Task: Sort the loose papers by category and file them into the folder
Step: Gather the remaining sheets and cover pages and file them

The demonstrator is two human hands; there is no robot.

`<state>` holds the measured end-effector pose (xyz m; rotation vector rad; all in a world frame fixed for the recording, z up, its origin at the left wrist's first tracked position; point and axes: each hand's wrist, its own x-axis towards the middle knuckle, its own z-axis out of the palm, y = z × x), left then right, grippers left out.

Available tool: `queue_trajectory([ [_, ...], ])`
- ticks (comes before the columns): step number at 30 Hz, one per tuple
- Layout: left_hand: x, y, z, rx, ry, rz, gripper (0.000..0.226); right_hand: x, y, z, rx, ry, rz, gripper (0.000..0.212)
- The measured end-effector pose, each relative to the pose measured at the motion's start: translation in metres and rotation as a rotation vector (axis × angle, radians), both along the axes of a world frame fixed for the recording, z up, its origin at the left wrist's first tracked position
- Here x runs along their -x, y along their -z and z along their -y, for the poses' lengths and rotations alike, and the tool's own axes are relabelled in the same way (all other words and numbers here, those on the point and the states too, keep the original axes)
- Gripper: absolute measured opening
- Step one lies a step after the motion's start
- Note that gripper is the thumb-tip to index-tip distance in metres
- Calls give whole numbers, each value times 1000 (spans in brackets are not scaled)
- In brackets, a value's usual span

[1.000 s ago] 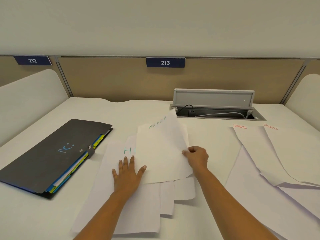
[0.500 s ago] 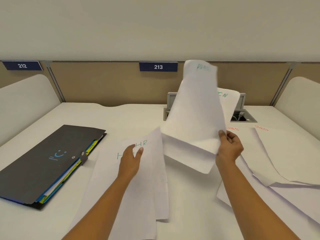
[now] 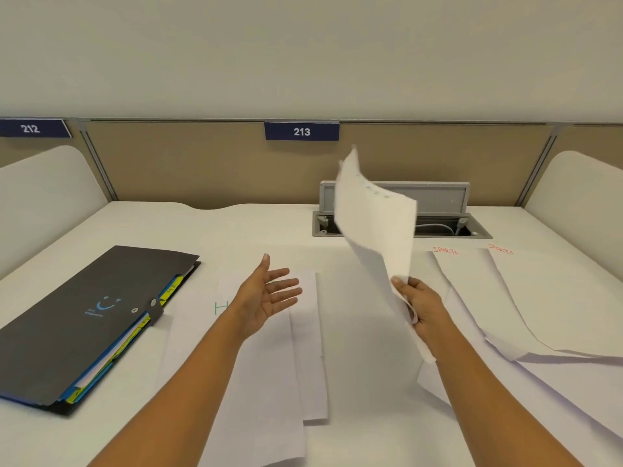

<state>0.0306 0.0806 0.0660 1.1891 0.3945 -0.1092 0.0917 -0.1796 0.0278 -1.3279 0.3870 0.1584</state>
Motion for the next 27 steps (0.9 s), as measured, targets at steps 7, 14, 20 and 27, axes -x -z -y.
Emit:
queue_trajectory([
  [7, 3, -6, -4, 115, 70, 66, 52, 12, 6, -17, 105, -147, 155, 10],
  [14, 9, 3, -6, 6, -140, 86, 23, 6, 15, -19, 161, -140, 162, 3],
  [20, 10, 4, -17, 33, -219, 122, 20, 6, 19, 2, 119, -129, 97, 7],
  [27, 10, 2, -24, 62, -296, 139, 22, 17, 18, 3, 65, -211, 45, 8],
])
